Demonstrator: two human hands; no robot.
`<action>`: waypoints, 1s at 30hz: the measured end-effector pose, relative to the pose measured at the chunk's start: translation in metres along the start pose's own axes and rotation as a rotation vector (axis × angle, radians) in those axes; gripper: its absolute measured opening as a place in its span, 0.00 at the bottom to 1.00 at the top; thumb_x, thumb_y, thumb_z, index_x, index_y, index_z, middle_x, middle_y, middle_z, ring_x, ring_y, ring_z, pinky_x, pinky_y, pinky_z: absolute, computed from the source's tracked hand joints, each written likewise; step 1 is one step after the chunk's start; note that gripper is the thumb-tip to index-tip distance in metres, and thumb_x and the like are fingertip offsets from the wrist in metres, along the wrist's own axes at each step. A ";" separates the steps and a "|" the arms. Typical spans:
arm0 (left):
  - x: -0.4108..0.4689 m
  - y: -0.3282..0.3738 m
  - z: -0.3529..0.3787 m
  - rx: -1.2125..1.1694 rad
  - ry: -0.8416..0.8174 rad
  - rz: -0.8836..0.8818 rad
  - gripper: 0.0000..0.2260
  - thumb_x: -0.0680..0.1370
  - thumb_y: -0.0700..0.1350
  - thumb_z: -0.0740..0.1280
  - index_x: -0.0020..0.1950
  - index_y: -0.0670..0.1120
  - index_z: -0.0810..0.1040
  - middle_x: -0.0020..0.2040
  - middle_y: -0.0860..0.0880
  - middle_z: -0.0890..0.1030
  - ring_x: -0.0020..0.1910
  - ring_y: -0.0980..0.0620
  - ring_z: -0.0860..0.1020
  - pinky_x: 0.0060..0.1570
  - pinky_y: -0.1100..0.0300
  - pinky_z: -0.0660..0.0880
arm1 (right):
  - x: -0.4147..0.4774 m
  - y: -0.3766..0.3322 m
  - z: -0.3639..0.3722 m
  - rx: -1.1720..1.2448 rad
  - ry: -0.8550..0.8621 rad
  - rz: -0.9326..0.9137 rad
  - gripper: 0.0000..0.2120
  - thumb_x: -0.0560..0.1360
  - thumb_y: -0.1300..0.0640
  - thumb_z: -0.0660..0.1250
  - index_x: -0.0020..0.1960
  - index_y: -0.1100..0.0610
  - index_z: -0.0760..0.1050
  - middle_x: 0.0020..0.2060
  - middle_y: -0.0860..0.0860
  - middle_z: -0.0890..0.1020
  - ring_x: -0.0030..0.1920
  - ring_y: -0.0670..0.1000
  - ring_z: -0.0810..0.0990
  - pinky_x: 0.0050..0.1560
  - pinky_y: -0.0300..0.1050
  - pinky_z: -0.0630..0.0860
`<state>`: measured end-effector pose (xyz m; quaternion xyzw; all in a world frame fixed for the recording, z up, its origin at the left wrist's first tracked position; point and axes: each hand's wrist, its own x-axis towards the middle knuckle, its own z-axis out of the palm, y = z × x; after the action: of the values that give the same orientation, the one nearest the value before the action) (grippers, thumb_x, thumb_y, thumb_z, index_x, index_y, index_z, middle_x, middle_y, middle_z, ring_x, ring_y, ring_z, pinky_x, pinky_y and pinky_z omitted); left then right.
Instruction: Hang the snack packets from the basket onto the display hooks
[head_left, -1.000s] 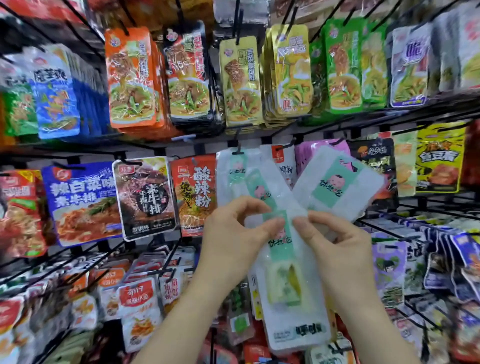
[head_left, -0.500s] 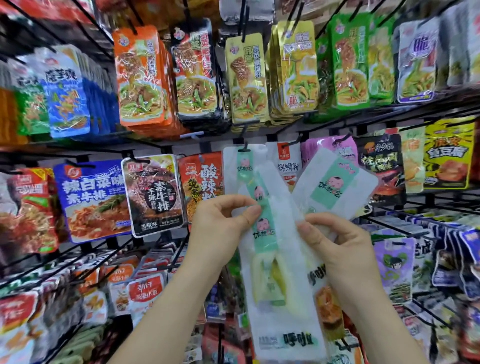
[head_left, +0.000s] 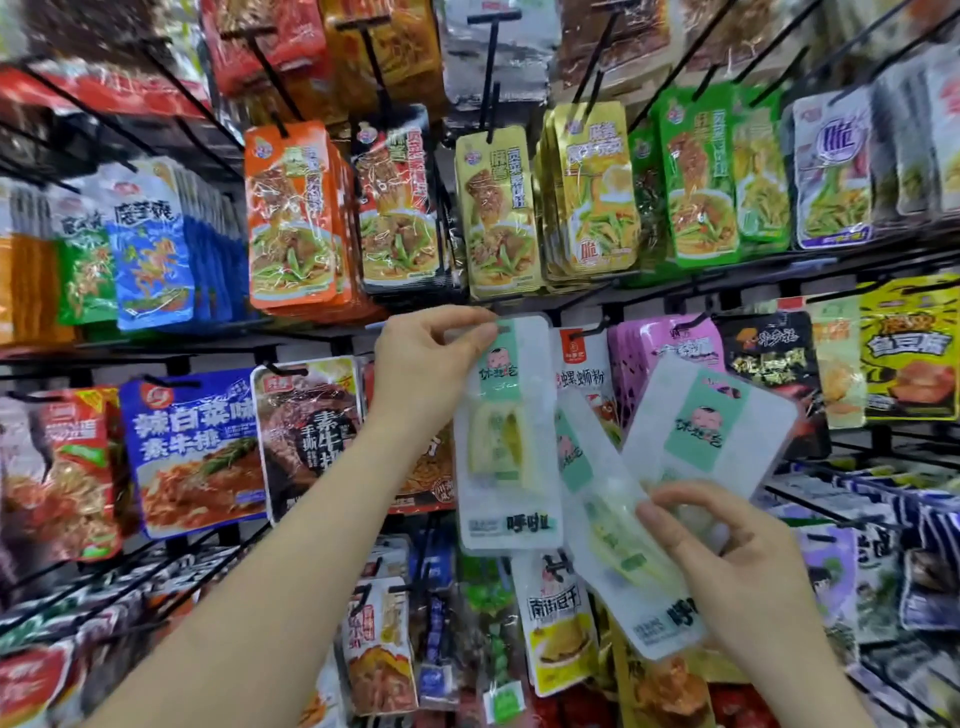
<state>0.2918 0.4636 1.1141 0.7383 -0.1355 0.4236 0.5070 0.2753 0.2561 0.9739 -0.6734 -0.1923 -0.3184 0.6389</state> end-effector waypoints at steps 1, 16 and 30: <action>0.003 -0.001 0.003 0.034 -0.011 0.010 0.05 0.74 0.42 0.73 0.44 0.52 0.85 0.41 0.55 0.84 0.43 0.57 0.82 0.48 0.58 0.79 | 0.000 0.001 0.000 -0.016 -0.001 -0.011 0.08 0.68 0.55 0.73 0.41 0.40 0.80 0.38 0.38 0.83 0.38 0.38 0.78 0.37 0.27 0.70; 0.011 -0.009 0.012 0.045 -0.109 -0.030 0.12 0.81 0.39 0.63 0.43 0.51 0.81 0.40 0.54 0.83 0.39 0.60 0.80 0.42 0.61 0.78 | 0.007 0.001 -0.010 0.002 -0.059 -0.041 0.09 0.69 0.60 0.73 0.35 0.46 0.81 0.34 0.39 0.82 0.39 0.37 0.79 0.36 0.26 0.70; 0.007 -0.037 0.016 0.584 0.005 0.341 0.13 0.76 0.35 0.68 0.59 0.41 0.81 0.59 0.45 0.77 0.61 0.48 0.73 0.60 0.67 0.63 | 0.008 0.003 -0.023 0.120 0.021 0.026 0.05 0.67 0.58 0.73 0.34 0.51 0.82 0.33 0.40 0.82 0.36 0.37 0.79 0.33 0.29 0.73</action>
<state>0.3276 0.4681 1.0938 0.8179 -0.1289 0.5252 0.1963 0.2791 0.2321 0.9764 -0.6330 -0.1954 -0.3051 0.6841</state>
